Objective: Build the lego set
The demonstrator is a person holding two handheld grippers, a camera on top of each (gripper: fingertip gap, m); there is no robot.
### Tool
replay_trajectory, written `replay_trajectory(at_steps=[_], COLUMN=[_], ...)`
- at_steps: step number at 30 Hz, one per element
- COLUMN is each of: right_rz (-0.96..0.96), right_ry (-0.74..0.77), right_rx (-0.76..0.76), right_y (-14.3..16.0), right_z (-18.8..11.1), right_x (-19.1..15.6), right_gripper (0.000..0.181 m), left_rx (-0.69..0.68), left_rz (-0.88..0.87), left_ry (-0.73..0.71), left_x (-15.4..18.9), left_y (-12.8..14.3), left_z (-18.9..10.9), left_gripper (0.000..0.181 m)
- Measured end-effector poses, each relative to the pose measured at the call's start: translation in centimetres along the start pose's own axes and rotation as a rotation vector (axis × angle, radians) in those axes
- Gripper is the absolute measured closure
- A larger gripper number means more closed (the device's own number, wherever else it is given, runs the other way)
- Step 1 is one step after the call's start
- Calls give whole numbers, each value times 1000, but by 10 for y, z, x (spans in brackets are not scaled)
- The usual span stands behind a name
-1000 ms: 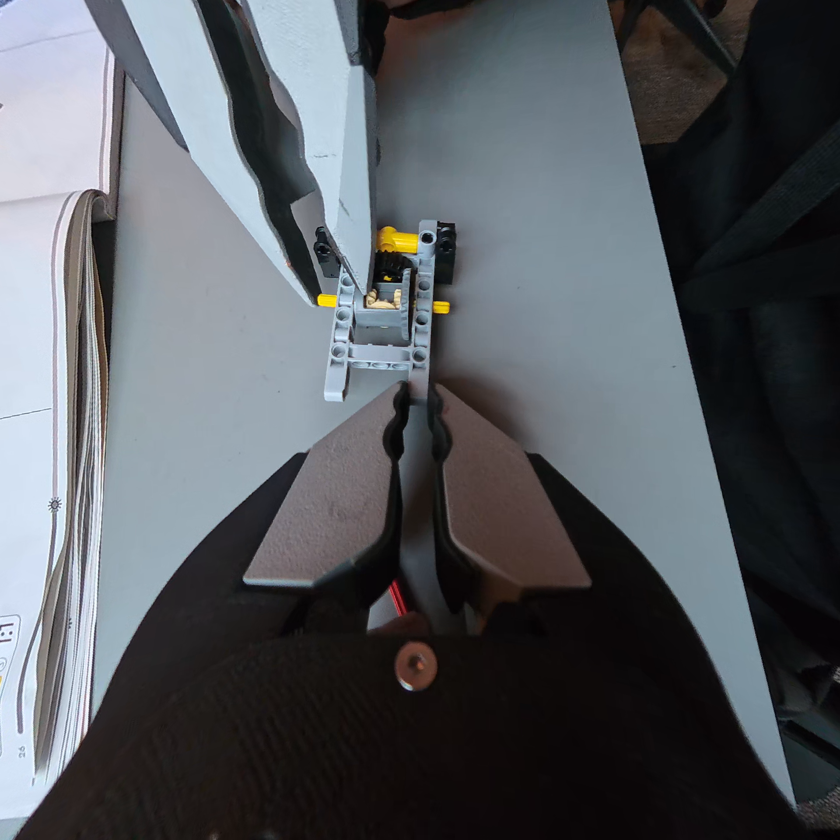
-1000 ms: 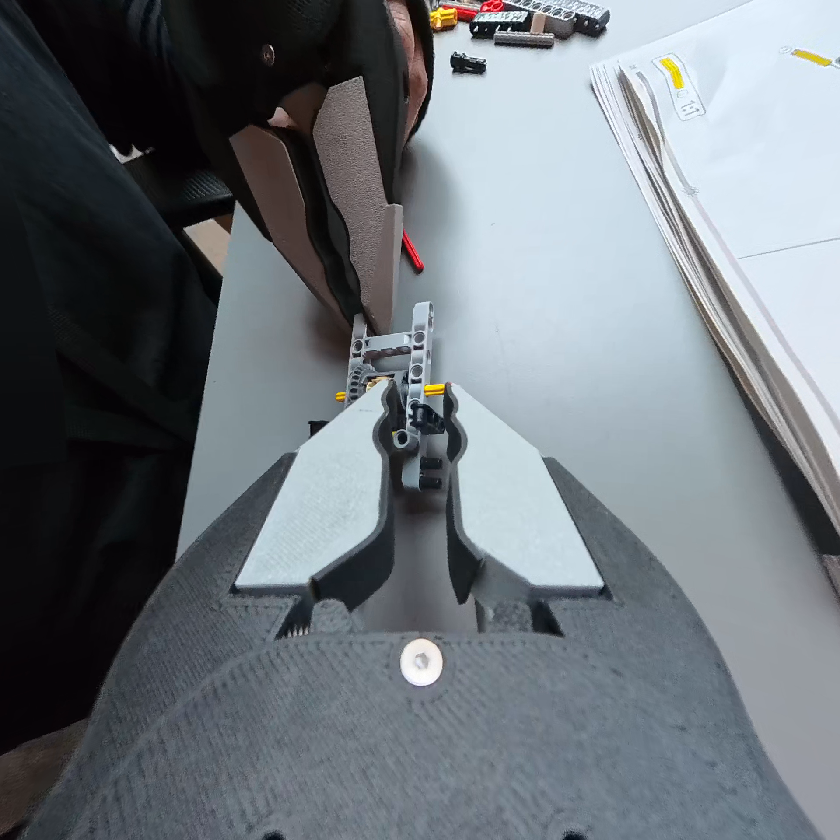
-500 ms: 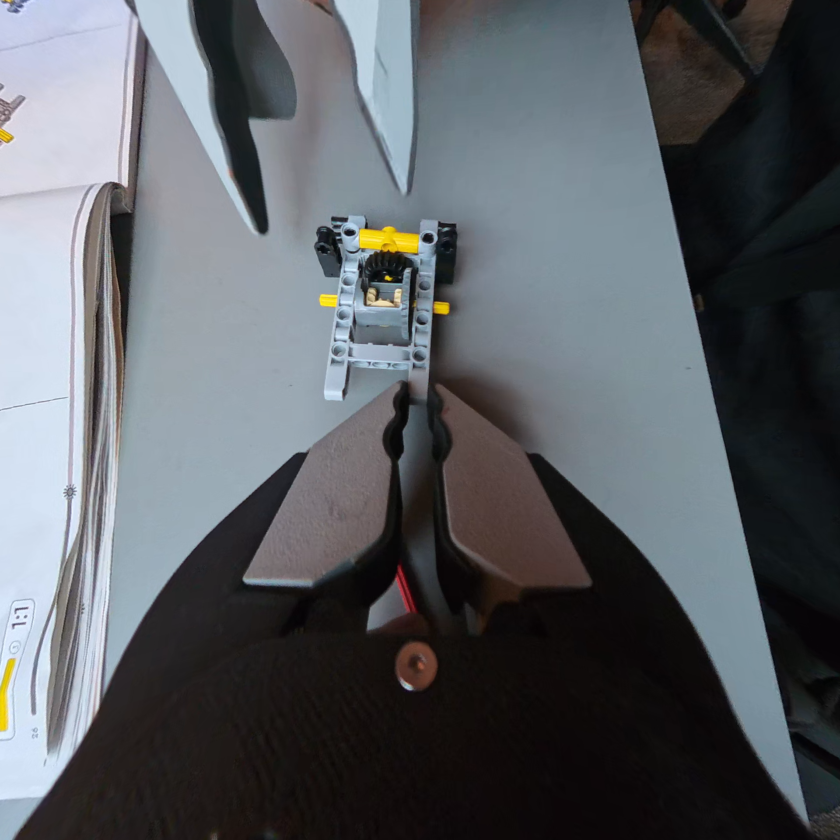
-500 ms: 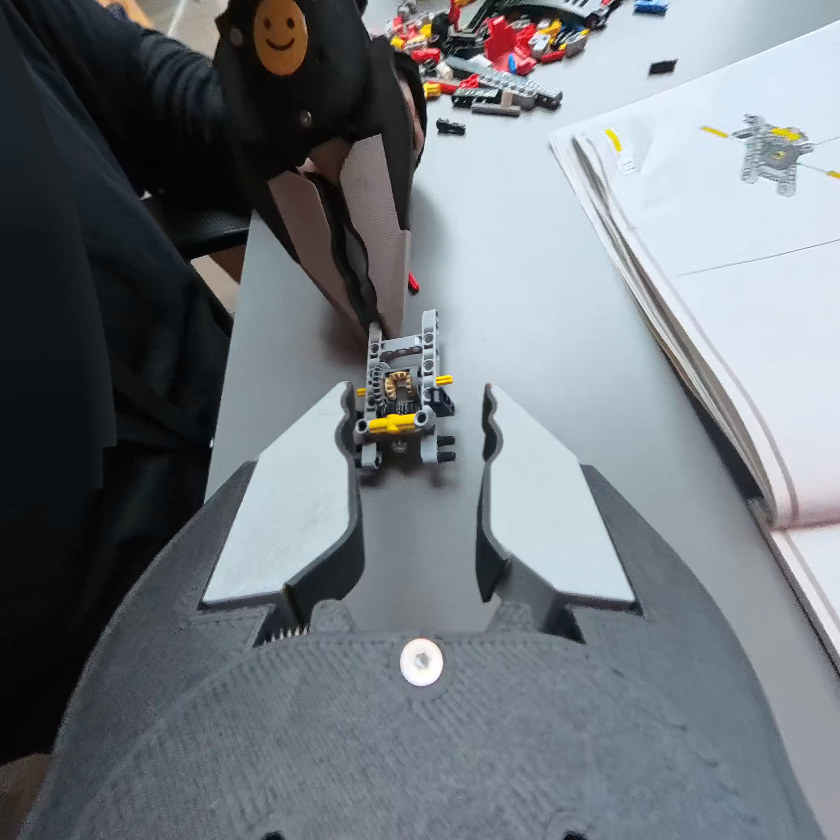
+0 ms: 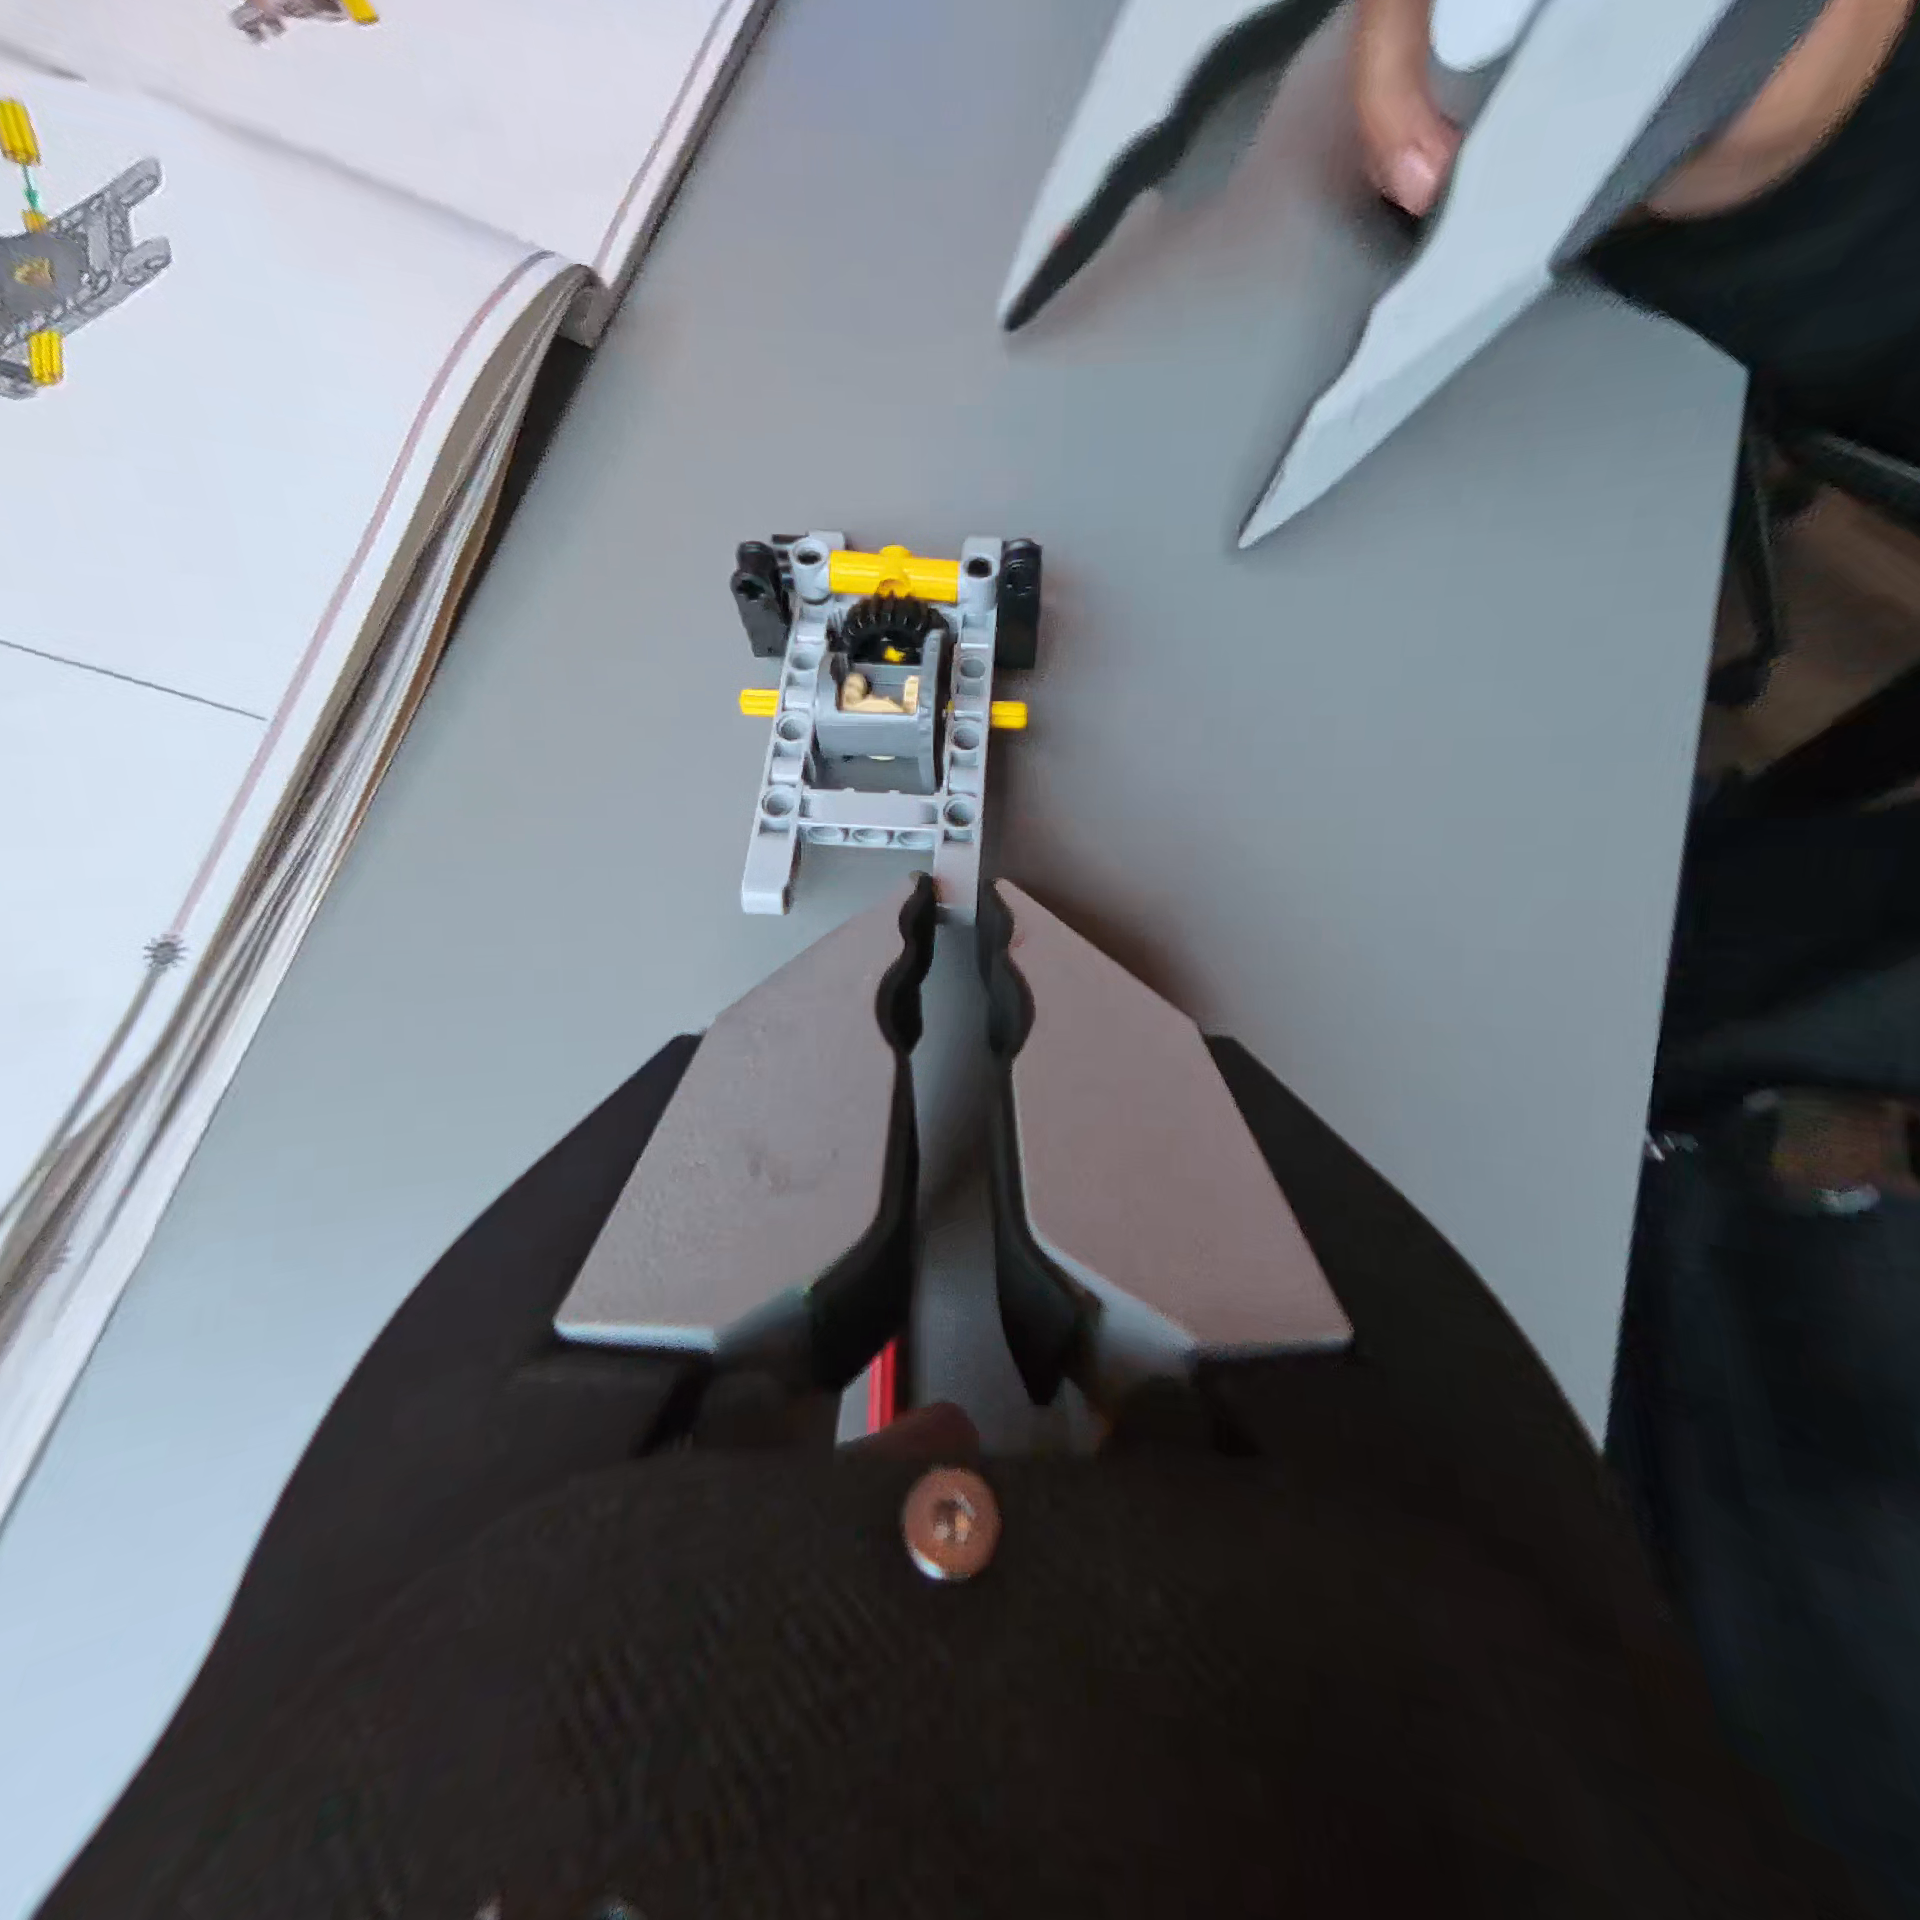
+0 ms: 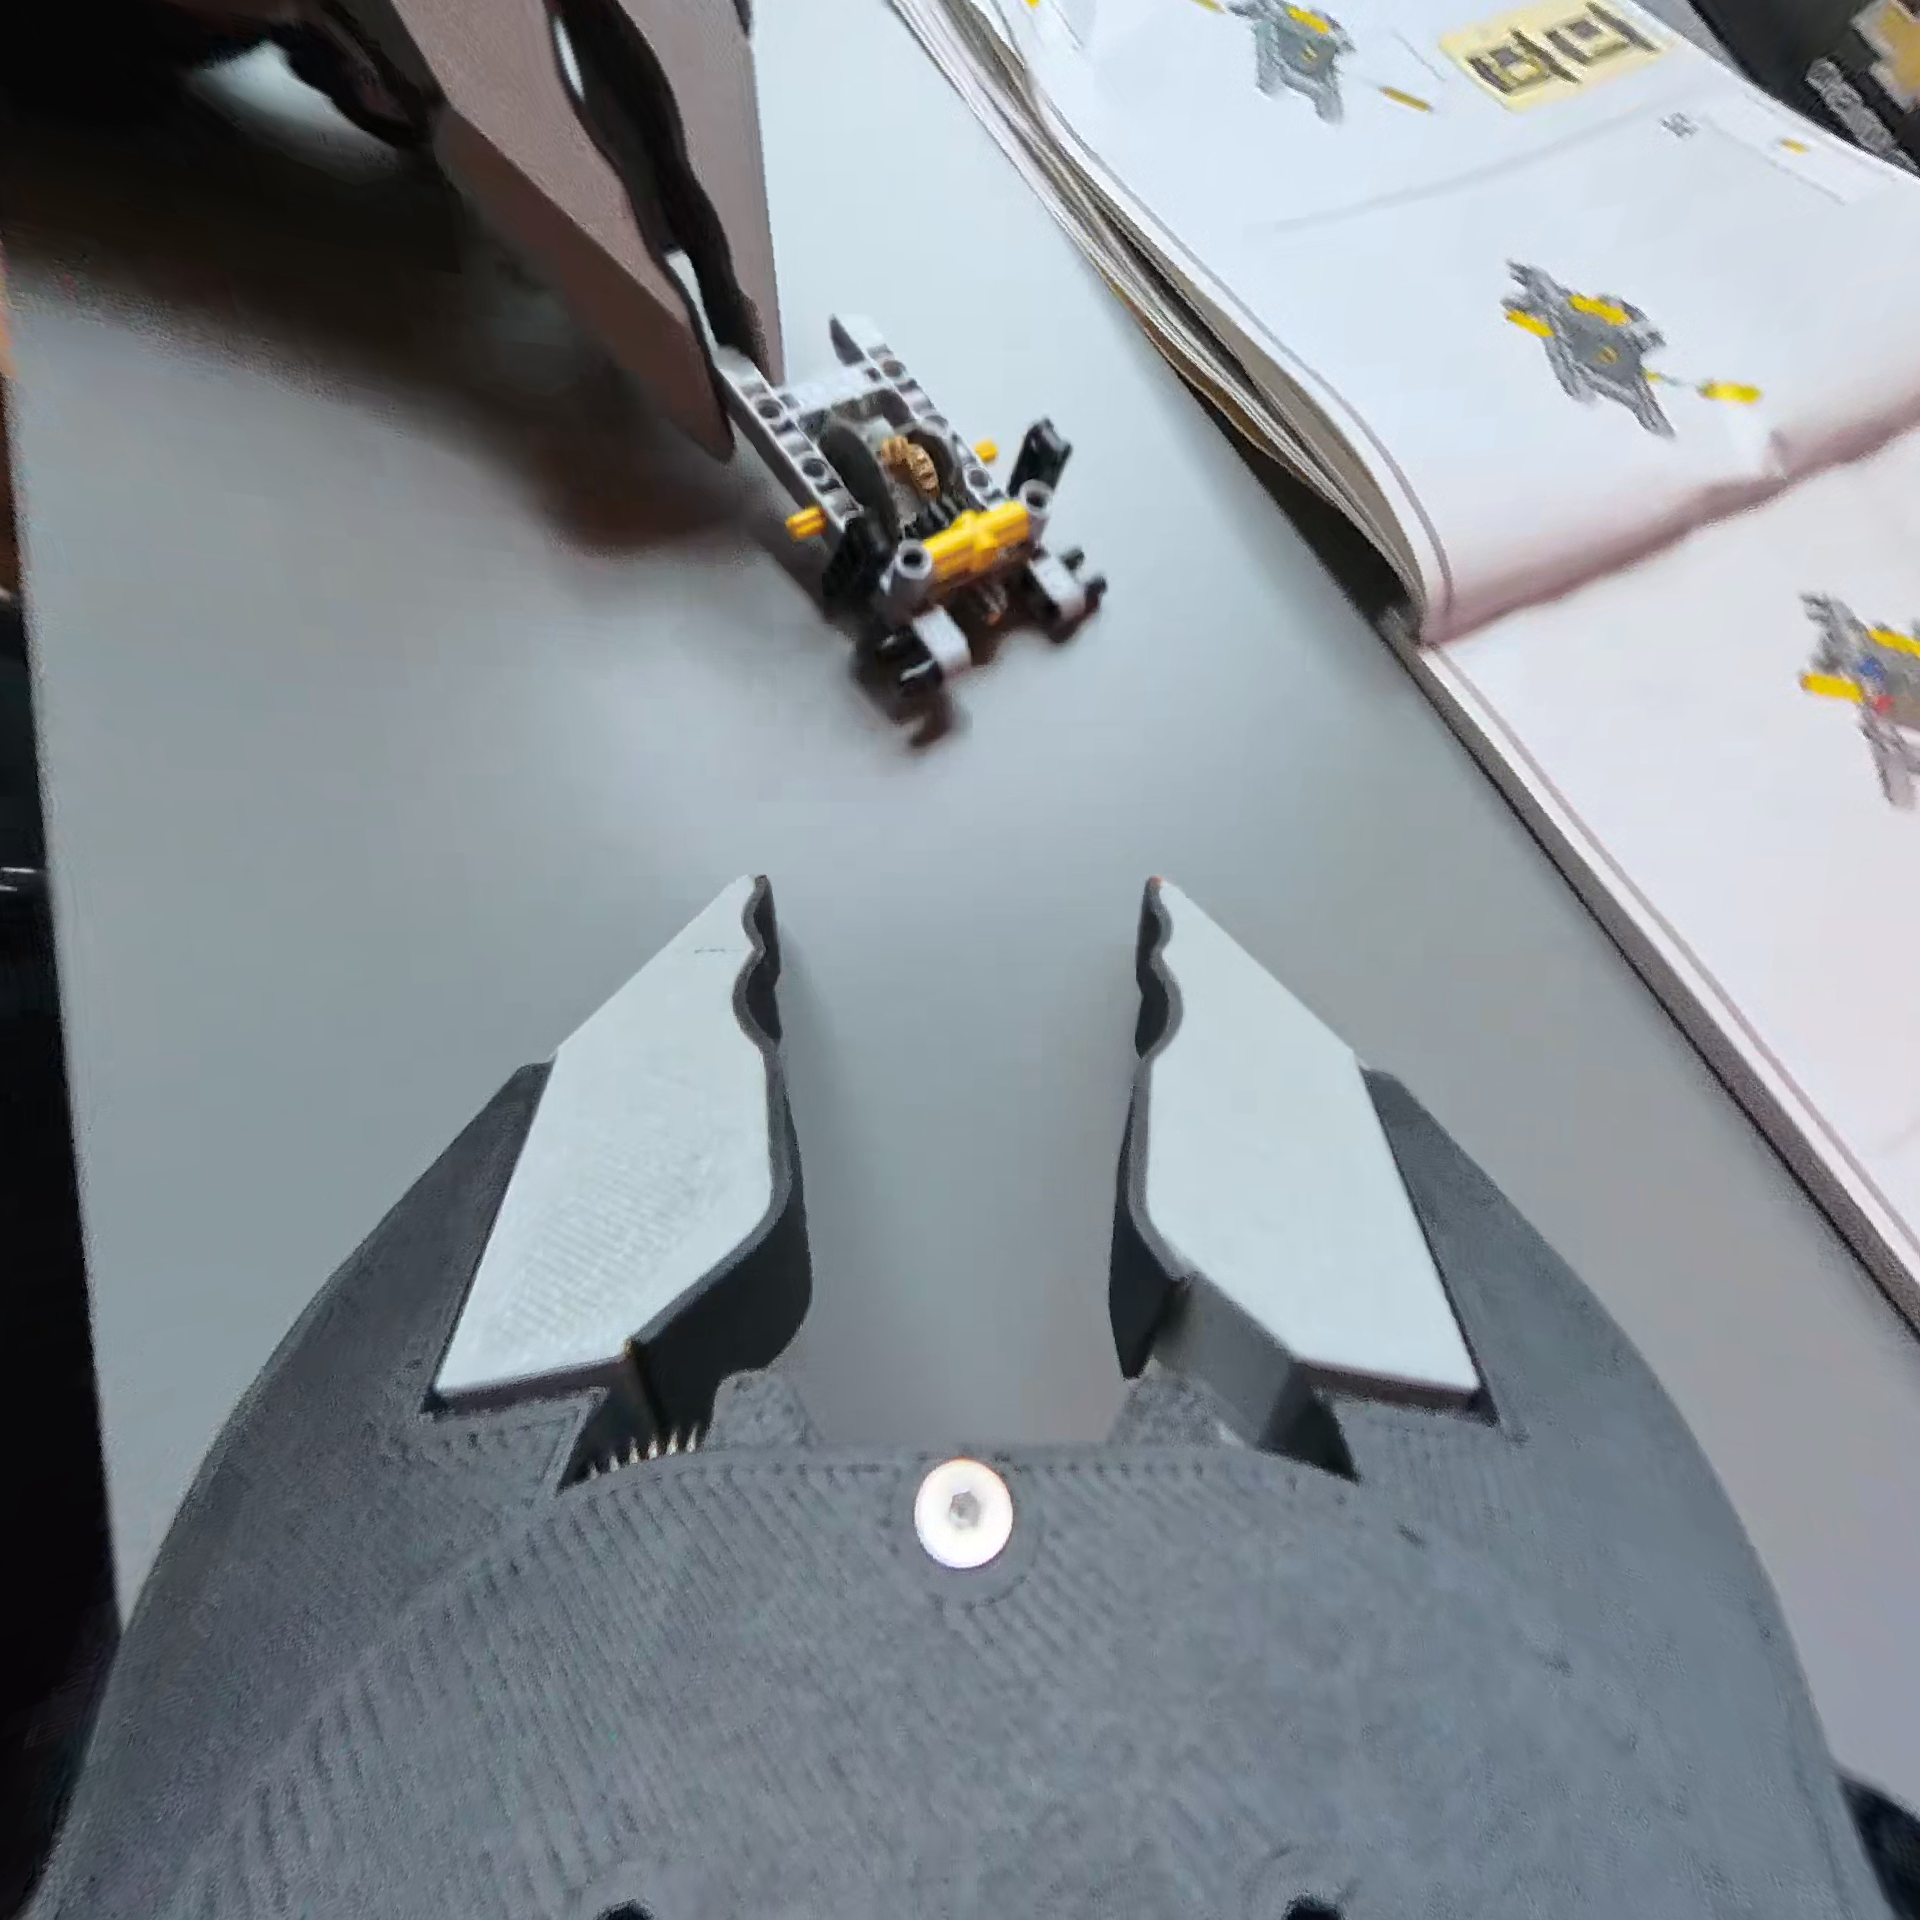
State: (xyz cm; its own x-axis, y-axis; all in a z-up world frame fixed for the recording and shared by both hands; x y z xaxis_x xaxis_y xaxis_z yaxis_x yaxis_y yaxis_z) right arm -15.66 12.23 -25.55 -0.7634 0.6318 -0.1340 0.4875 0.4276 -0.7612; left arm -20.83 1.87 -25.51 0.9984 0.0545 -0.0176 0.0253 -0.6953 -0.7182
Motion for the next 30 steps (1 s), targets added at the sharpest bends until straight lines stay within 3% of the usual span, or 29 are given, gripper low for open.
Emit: replay_trajectory(at_steps=[3, 5, 8, 13, 18, 23, 30], right_rz=[-17, -36, -57, -130, -128, -127, -89], right_ry=[110, 166, 226, 274, 321, 352, 399], right_rx=[-17, -30, -22, 32, -35, -47, -24], right_y=[11, 18, 20, 7, 13, 15, 16], right_z=[-14, -22, -31, -35, -30, -30, -39], right_x=[7, 11, 16, 13, 18, 21, 29], right_gripper=[117, 118, 118, 112, 110, 111, 118], left_rx=[-10, 2, 31, -11, -16, -26, -8], left_rz=[-56, -47, -21, 61, -2, -5, 42], left_ry=[-16, -45, -111, -442, -361, -149, 25], left_x=[11, 19, 22, -14, -8, 3, 69], left_y=[-5, -8, -8, 13, 9, -11, -16], left_z=[10, 8, -9, -35, -25, -2, 0], left_gripper=[176, 156, 160, 157, 136, 132, 142])
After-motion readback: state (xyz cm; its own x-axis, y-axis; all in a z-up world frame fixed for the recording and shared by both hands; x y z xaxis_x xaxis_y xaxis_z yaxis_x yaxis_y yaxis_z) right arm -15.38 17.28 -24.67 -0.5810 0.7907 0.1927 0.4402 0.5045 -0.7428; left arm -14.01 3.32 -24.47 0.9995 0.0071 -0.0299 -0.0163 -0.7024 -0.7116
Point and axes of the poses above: each gripper's, where its closed fingertips meet, z out along the fingers, y out of its underside, x = y × z across the jaws, the point moved 1 cm from there along -z, back along the fingers, and after that the axes turned 15 degrees about -y, right-handed, at the moved point
